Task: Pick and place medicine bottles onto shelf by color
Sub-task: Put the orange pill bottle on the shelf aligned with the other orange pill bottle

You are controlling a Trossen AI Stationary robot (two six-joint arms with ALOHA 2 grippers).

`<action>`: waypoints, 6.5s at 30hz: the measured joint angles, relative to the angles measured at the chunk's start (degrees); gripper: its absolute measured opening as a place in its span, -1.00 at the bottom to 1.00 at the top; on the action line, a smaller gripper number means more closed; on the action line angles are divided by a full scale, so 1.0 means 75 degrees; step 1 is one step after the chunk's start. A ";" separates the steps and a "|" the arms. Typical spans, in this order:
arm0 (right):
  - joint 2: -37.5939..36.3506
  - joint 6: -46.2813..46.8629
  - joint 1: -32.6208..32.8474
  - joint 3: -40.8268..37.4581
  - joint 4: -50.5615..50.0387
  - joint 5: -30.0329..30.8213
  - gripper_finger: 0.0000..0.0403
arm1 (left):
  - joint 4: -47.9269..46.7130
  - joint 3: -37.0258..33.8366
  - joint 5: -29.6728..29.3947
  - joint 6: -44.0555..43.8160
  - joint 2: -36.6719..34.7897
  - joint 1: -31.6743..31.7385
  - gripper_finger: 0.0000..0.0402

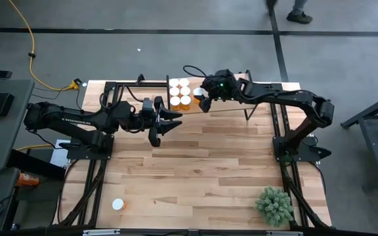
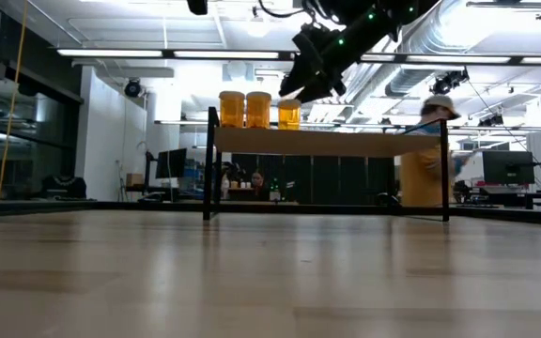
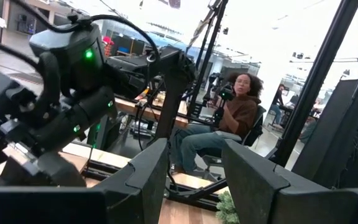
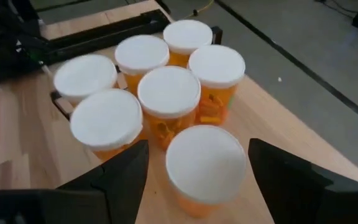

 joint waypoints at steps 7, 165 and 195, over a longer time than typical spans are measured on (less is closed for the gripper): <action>-0.0623 -0.0379 0.0000 -0.0003 0.0035 -0.0048 0.33 | -0.0036 0.0000 0.0001 0.0000 0.0000 0.0000 -0.28; -0.4846 0.3210 0.3576 -0.4788 0.1604 0.0601 -0.64 | -0.7115 0.1673 0.0605 0.0051 0.2626 -0.1406 0.04; -0.1879 0.1361 0.3574 -0.3705 0.2392 -0.0013 0.81 | -0.6480 0.1673 0.0609 -0.0207 0.2786 -0.1090 0.04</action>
